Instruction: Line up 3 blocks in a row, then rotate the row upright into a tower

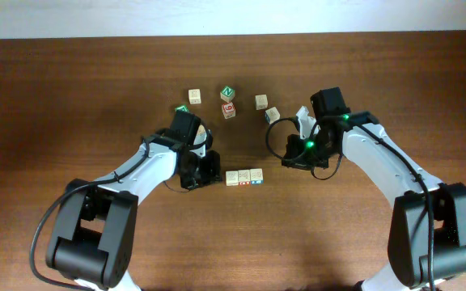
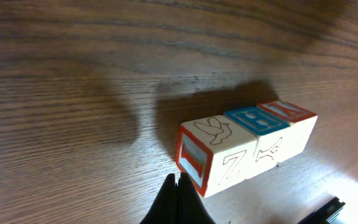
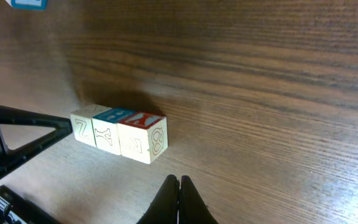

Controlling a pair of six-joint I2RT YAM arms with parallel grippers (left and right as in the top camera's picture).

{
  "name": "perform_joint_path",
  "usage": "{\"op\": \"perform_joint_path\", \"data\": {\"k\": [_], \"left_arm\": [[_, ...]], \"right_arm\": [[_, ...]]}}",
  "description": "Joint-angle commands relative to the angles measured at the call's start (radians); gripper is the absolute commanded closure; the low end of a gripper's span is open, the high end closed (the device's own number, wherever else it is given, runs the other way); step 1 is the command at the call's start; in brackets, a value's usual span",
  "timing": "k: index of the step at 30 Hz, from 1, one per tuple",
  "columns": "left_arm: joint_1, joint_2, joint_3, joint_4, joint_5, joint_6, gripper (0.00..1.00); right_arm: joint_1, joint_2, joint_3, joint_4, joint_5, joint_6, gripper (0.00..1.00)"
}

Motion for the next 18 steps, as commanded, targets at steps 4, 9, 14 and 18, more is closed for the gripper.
{"op": "perform_joint_path", "data": {"k": [4,9,14,18], "left_arm": [[-0.036,0.007,-0.01,0.017,-0.009,0.034,1.0],[-0.036,0.007,-0.01,0.025,-0.025,0.034,1.0],[-0.036,0.007,-0.01,0.037,-0.042,0.034,1.0],[-0.053,0.007,-0.01,0.043,-0.069,0.034,1.0]], "right_arm": [[0.058,0.051,-0.009,0.022,-0.013,-0.011,0.96],[0.066,0.086,-0.009,0.036,-0.035,-0.009,0.96],[0.066,0.086,-0.009,0.04,-0.054,-0.009,0.96],[0.066,0.098,-0.009,0.046,-0.054,0.018,0.96]]}}
